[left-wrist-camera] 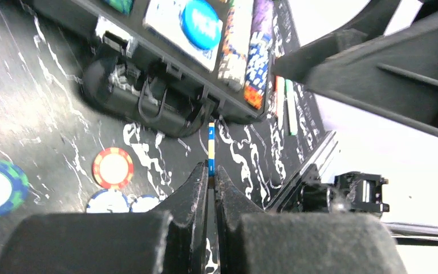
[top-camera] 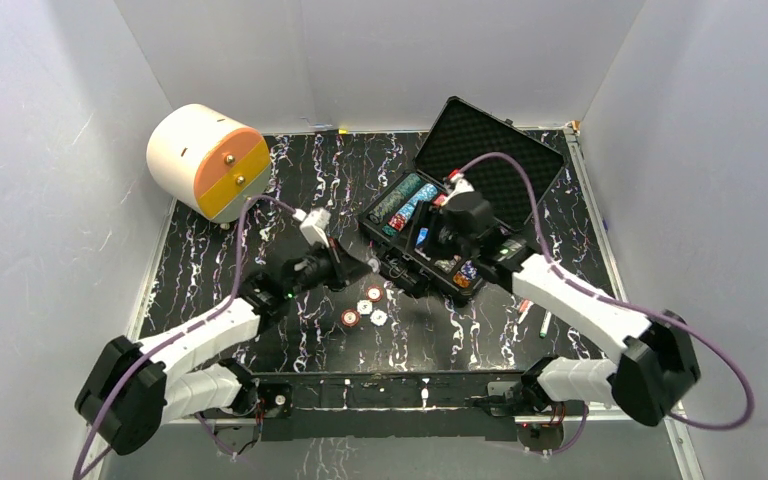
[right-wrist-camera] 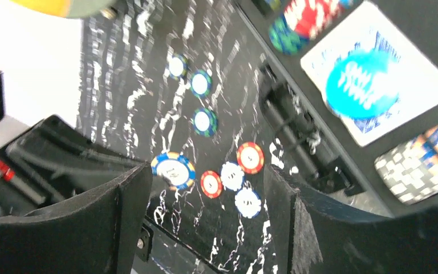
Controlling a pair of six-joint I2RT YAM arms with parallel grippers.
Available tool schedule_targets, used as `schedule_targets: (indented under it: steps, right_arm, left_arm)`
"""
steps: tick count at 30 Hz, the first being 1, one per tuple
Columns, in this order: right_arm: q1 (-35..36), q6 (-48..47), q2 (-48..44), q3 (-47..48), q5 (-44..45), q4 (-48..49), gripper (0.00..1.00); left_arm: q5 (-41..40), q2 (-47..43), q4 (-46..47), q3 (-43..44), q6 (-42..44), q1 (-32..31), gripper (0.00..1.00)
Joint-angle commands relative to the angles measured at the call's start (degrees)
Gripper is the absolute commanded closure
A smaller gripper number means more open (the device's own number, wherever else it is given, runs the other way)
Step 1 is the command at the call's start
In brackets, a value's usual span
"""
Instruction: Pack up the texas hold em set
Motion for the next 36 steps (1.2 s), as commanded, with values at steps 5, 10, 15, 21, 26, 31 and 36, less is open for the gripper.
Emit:
schedule_targets:
  steps: [5, 10, 15, 21, 26, 31, 36]
  right_arm:
    - [-5.1, -18.1, -9.2, 4.8, -16.9, 4.2, 0.22]
    - [-5.1, -15.3, -9.9, 4.1, -25.3, 10.6, 0.25]
    - [-5.1, -9.3, -7.1, 4.4, -32.9, 16.6, 0.35]
    - [-5.1, -4.4, -5.5, 3.3, -36.7, 23.4, 0.48]
    - [-5.1, -3.2, -4.0, 2.8, -39.4, 25.6, 0.73]
    - [-5.1, -5.4, -2.9, 3.3, -40.8, 25.2, 1.0]
    - [-5.1, -16.8, -4.2, 5.6, -33.7, 15.3, 1.0]
  left_arm:
    - [25.9, -5.5, -4.9, 10.7, 8.3, 11.9, 1.0]
    - [38.8, -4.4, 0.3, 14.6, 5.0, 14.5, 1.0]
    - [45.4, -3.1, 13.4, 13.8, -5.1, 14.5, 1.0]
    - [45.2, -3.2, 16.1, 13.1, -8.2, 14.5, 1.0]
    - [45.3, -3.0, 18.4, 13.0, -10.1, 14.5, 1.0]
    - [45.1, -2.8, 17.4, 12.8, -9.4, 14.5, 1.0]
    - [39.7, -3.7, 6.2, 13.5, -3.7, 14.5, 0.65]
